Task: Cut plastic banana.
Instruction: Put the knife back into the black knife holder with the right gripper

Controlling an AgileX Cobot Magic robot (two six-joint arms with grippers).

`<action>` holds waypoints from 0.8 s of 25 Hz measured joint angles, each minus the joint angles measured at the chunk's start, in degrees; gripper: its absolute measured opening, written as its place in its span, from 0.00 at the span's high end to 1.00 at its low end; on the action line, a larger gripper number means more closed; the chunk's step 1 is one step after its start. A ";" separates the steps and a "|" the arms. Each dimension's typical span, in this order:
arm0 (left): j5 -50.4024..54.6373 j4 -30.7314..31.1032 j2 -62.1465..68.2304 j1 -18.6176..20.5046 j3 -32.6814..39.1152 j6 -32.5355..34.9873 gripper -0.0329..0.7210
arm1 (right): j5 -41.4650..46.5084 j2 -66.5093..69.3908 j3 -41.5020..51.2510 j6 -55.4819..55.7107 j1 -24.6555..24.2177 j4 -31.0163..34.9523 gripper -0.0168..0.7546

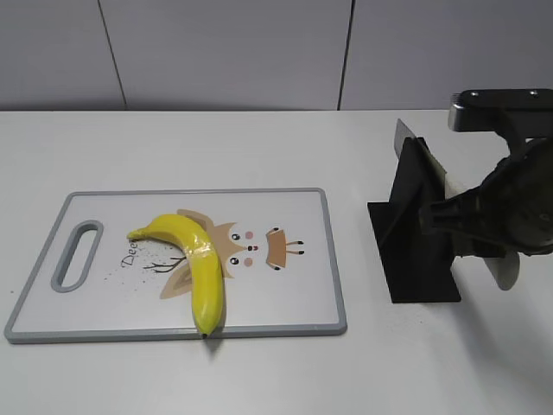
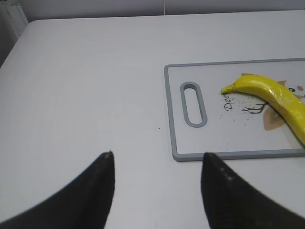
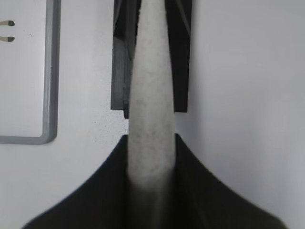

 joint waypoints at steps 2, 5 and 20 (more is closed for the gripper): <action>0.00 0.00 0.00 0.00 0.00 0.00 0.21 | 0.39 0.00 0.00 0.00 0.00 0.53 0.73; 0.00 0.00 0.00 0.00 0.00 0.00 0.21 | 0.51 0.00 0.00 0.00 0.00 0.80 0.72; 0.00 0.00 0.00 0.00 0.00 0.00 0.21 | 2.26 -11.26 0.04 -14.26 0.00 7.17 0.15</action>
